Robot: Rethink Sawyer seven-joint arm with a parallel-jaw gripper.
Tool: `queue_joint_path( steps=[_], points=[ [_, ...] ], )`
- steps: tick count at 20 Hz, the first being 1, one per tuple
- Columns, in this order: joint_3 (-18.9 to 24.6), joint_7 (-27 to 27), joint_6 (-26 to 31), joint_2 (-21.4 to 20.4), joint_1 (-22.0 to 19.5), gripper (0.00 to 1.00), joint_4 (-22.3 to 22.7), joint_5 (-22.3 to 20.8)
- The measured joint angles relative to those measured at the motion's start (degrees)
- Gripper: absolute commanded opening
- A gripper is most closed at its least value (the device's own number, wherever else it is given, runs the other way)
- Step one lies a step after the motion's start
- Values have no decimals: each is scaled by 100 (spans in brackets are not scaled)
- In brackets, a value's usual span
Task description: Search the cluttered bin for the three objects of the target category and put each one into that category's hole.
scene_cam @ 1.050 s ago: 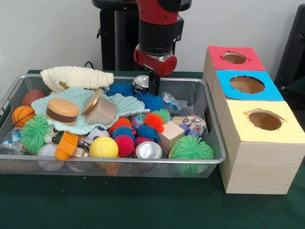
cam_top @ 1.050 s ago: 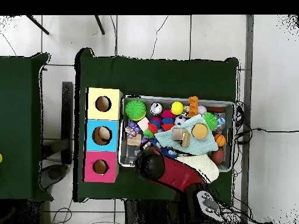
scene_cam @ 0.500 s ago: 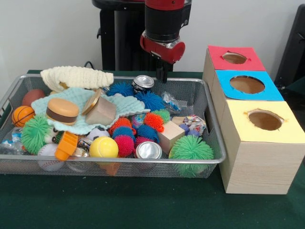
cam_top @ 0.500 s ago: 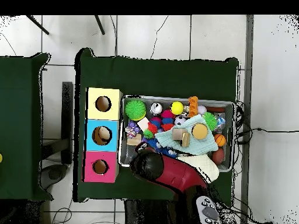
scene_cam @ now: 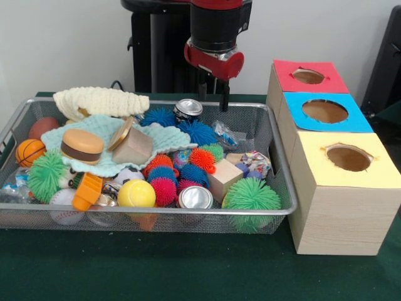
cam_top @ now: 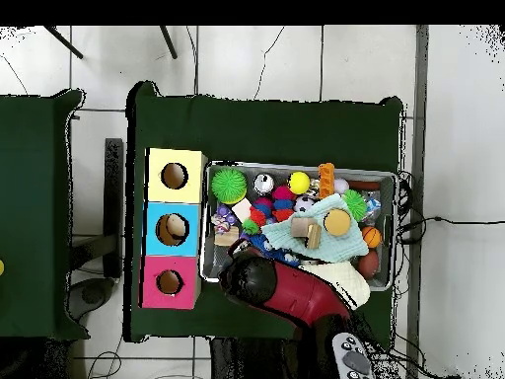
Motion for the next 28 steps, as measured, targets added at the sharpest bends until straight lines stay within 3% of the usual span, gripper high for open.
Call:
queue_joint_path(
  steps=[8,14,25,26,28],
  points=[
    [140,0,-55,99,-111,100,0,0],
    [199,0,-320,413,-191,100,-85,0],
    [333,0,-393,1202,-217,100,-796,2],
    [376,0,-393,1251,-223,0,-892,-1],
    [407,0,-393,1265,-240,0,-926,-8]
  ],
)
